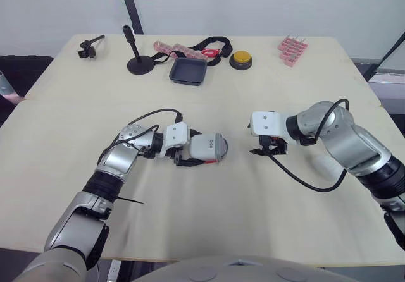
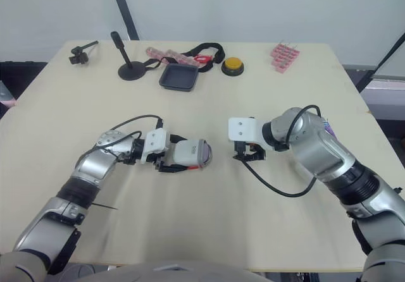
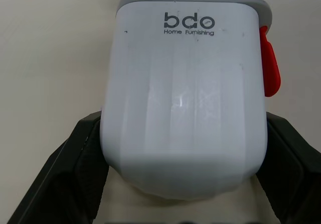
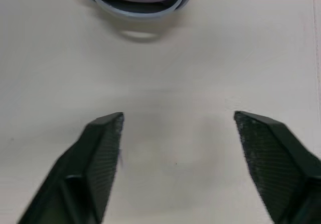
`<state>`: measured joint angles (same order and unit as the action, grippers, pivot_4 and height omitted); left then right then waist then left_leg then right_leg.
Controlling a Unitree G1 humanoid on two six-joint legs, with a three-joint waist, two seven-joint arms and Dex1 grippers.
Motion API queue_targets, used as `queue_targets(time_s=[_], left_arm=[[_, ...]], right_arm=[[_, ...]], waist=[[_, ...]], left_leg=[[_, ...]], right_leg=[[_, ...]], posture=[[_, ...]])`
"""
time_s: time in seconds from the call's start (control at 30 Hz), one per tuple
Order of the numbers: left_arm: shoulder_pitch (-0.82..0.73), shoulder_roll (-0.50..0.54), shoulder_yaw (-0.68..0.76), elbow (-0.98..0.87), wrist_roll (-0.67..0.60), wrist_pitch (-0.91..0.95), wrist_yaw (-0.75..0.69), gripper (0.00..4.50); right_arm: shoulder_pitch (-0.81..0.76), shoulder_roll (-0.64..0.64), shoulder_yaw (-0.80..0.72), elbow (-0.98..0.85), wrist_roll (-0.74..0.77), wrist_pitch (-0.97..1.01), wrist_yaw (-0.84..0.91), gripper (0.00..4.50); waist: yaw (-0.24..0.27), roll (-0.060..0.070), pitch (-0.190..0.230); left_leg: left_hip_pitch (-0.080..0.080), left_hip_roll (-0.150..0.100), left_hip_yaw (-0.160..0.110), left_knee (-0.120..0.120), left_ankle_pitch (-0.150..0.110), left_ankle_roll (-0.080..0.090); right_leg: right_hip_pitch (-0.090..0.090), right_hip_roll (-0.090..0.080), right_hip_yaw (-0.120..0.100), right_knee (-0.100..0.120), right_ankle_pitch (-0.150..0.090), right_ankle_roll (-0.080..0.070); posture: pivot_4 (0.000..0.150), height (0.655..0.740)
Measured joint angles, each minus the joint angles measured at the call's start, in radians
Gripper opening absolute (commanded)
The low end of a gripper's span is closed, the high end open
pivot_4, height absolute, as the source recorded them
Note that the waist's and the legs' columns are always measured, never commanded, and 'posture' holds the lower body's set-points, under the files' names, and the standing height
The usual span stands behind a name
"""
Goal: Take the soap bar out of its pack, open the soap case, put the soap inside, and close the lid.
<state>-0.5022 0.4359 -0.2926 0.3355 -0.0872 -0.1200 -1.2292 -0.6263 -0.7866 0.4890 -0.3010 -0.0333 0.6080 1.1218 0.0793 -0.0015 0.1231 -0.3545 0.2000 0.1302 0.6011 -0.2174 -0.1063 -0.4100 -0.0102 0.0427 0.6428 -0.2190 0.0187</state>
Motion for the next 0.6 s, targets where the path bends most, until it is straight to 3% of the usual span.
queue_targets(time_s=[0.27,0.6], left_arm=[[-0.001,-0.006,0.000,-0.005,-0.001,0.022,0.004,3.50],[-0.002,-0.036,-0.003,-0.037,-0.001,0.050,0.009,3.50]], right_arm=[[0.012,0.008,0.056,-0.035,-0.002,0.038,0.029,0.04],[-0.009,0.079,0.080,-0.038,-0.002,0.100,0.026,0.04]], waist=[[0.003,0.000,0.000],[0.003,0.000,0.000]], left_leg=[[0.000,0.000,0.000,0.000,0.000,0.000],[-0.001,0.000,0.000,0.000,0.000,0.000]], right_leg=[[0.000,0.000,0.000,0.000,0.000,0.000],[0.000,0.000,0.000,0.000,0.000,0.000]], posture=[[0.150,0.7400],[0.150,0.7400]])
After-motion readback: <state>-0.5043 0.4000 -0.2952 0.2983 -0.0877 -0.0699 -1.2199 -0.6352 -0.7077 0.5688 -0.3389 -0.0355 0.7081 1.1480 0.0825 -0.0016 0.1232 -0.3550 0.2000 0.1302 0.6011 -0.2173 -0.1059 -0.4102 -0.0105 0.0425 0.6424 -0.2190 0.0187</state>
